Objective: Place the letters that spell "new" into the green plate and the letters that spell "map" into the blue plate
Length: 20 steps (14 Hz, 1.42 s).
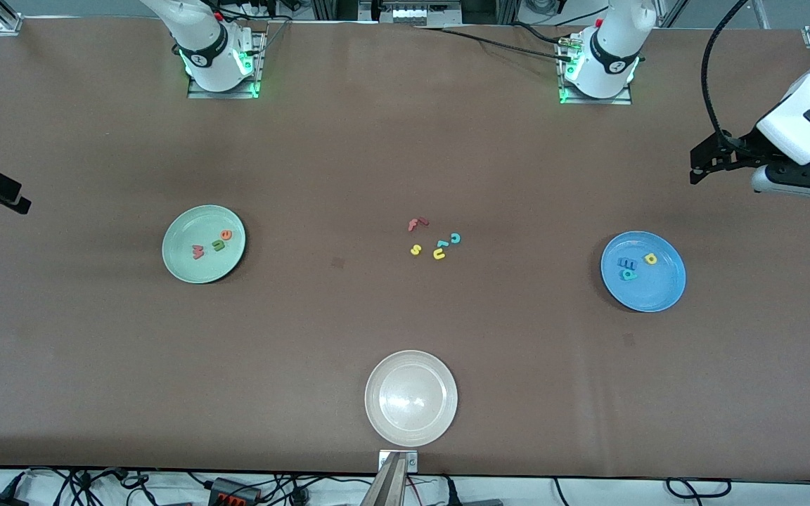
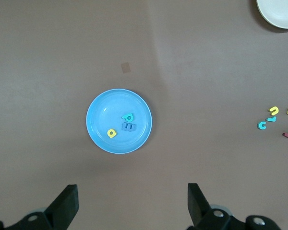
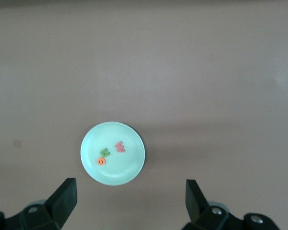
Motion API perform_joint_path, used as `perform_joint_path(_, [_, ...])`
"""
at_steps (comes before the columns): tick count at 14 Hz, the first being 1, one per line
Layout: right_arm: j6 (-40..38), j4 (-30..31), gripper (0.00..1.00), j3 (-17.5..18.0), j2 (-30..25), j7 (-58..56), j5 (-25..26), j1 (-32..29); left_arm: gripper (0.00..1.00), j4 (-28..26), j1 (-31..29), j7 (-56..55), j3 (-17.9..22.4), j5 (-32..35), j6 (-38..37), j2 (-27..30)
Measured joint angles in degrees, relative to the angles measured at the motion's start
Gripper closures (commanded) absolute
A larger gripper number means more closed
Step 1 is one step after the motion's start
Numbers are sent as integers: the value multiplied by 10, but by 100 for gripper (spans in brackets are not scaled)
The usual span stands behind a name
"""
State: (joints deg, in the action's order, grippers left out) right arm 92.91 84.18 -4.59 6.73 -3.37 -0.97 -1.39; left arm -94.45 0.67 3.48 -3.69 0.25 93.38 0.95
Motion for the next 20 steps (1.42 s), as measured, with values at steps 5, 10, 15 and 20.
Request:
perform_joint_path(5, [-12, 40, 0, 6, -30, 9, 4, 0, 0, 1, 0, 0, -2, 0, -10, 1])
perform_joint_path(10, [11, 119, 0, 6, -84, 14, 6, 0, 0, 3, 0, 0, -3, 0, -10, 1])
perform_joint_path(15, [32, 167, 0, 7, -110, 11, 9, 0, 0, 3, 1, 0, -10, 0, -11, 1])
perform_joint_path(20, [26, 170, 0, 8, -124, 12, 9, 0, 0, 3, 1, 0, -10, 0, -11, 1])
